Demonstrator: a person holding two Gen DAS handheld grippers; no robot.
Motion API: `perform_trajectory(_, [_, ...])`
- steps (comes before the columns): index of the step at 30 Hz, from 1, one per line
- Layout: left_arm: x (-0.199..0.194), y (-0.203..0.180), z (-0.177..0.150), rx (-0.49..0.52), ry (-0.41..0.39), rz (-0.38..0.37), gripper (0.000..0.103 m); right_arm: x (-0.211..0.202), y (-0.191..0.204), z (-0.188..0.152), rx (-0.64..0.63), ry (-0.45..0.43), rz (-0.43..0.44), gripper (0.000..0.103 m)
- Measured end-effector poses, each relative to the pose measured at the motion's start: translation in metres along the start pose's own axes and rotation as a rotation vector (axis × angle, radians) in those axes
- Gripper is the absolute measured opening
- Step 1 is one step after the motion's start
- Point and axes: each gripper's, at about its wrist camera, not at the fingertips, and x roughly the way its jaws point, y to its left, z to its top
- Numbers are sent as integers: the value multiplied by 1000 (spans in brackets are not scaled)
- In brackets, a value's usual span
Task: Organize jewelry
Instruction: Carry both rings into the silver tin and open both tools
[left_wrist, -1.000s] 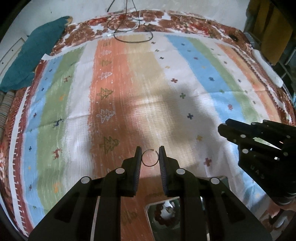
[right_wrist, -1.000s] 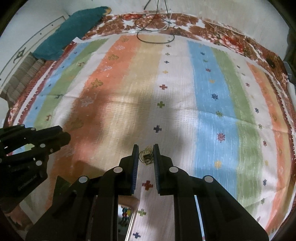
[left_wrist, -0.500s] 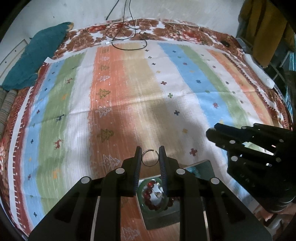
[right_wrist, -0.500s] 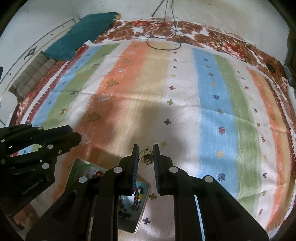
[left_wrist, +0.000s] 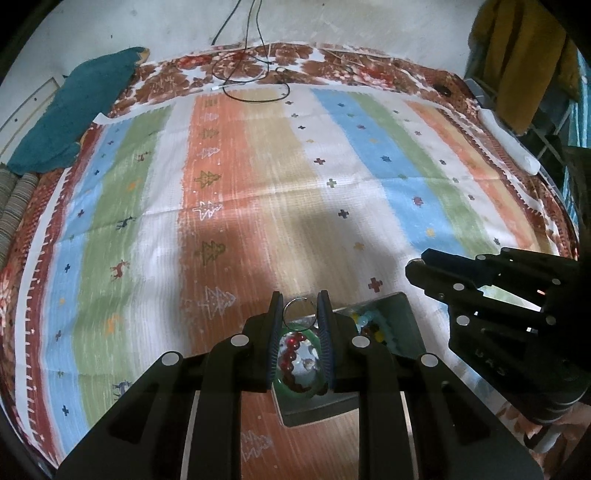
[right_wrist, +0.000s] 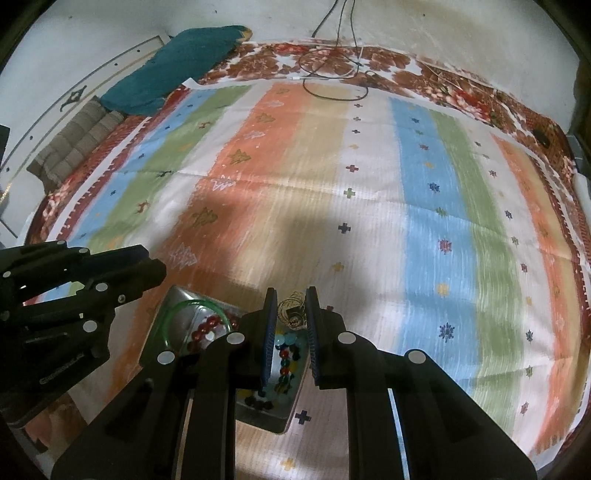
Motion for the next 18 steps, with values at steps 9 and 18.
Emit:
perform_trajectory(9, [-16,-8,-14,18,-27,-18,18,-10,8,-12,-16,-8,17,16])
perform_trajectory(18, [-22,-9,-20,6,-33,-22,30,-18,9,-20,-9,-13,28,25])
